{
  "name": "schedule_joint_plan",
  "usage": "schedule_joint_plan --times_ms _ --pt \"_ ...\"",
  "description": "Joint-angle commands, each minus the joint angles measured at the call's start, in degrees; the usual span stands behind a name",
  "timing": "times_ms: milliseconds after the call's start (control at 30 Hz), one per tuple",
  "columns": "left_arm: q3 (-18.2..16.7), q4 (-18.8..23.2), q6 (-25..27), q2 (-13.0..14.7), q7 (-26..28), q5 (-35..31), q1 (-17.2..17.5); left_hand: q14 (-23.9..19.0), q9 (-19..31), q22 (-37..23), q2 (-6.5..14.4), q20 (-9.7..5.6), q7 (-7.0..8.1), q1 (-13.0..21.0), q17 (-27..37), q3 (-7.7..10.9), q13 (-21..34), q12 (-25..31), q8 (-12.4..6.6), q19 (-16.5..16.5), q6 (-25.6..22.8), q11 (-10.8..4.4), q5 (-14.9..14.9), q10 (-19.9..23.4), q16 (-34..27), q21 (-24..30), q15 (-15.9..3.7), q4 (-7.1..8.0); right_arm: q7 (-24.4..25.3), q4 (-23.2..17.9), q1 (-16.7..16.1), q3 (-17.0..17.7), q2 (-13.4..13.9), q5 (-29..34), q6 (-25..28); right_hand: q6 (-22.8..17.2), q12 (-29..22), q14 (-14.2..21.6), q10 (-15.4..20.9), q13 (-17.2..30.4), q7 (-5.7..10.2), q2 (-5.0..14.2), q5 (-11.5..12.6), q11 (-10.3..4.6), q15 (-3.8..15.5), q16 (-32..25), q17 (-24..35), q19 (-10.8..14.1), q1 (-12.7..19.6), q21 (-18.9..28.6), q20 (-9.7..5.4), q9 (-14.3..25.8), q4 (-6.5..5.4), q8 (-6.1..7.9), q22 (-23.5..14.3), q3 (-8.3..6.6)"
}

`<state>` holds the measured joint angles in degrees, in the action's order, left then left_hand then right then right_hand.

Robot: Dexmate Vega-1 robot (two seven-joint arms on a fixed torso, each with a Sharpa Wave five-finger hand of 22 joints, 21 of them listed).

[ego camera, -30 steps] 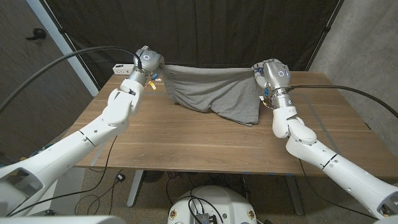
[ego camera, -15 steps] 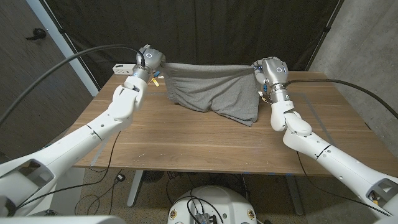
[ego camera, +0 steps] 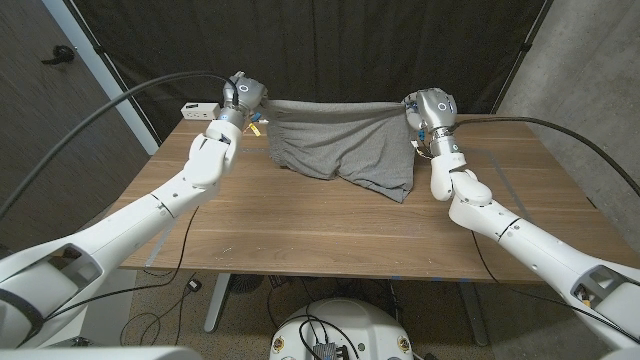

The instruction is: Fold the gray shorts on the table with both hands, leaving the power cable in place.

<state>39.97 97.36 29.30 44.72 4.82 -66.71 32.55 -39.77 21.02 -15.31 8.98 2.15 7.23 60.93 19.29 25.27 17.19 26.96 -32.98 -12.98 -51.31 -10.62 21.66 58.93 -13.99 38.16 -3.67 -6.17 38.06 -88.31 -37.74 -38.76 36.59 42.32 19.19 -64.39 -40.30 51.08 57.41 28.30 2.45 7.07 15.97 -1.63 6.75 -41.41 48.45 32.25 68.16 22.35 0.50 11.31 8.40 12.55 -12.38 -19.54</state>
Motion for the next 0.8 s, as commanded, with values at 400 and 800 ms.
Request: schedule_joint_plan --times_ms 400,800 --pt "6.7 -11.1 0.3 -4.0 0.1 -0.3 -7.3 -0.4 -0.5 -0.4 0.7 0.17 -4.63 1.4 0.8 -0.69 16.7 5.7 0.32 0.3 -4.1 -0.44 -1.2 1.1 -0.6 1.2 -9.74 -0.01 -1.6 15.5 10.6 -7.3 -5.3 -2.5 -0.4 -1.1 -0.2 0.7 0.6 0.2 -0.53 -0.02 0.6 -0.23 5.22 0.3 0.6 0.0 0.4 0.6 -0.38 0.2 -0.02 0.11 0.0 -0.65" --pt "9.7 -17.1 0.8 -6.3 2.5 1.0 -10.2 -1.5 -2.2 -0.7 0.5 -1.51 -4.83 3.7 2.5 -2.03 14.7 5.0 1.16 -0.3 -5.4 -0.48 -3.9 2.9 -2.1 3.0 -10.11 -1.69 -1.4 22.3 14.8 -11.3 -7.9 -3.4 -0.9 -1.1 0.1 0.9 0.4 0.0 -0.29 -0.02 0.8 -0.22 5.26 0.4 1.1 -0.1 0.3 0.8 -0.36 0.2 -0.07 -0.03 0.0 -0.82"
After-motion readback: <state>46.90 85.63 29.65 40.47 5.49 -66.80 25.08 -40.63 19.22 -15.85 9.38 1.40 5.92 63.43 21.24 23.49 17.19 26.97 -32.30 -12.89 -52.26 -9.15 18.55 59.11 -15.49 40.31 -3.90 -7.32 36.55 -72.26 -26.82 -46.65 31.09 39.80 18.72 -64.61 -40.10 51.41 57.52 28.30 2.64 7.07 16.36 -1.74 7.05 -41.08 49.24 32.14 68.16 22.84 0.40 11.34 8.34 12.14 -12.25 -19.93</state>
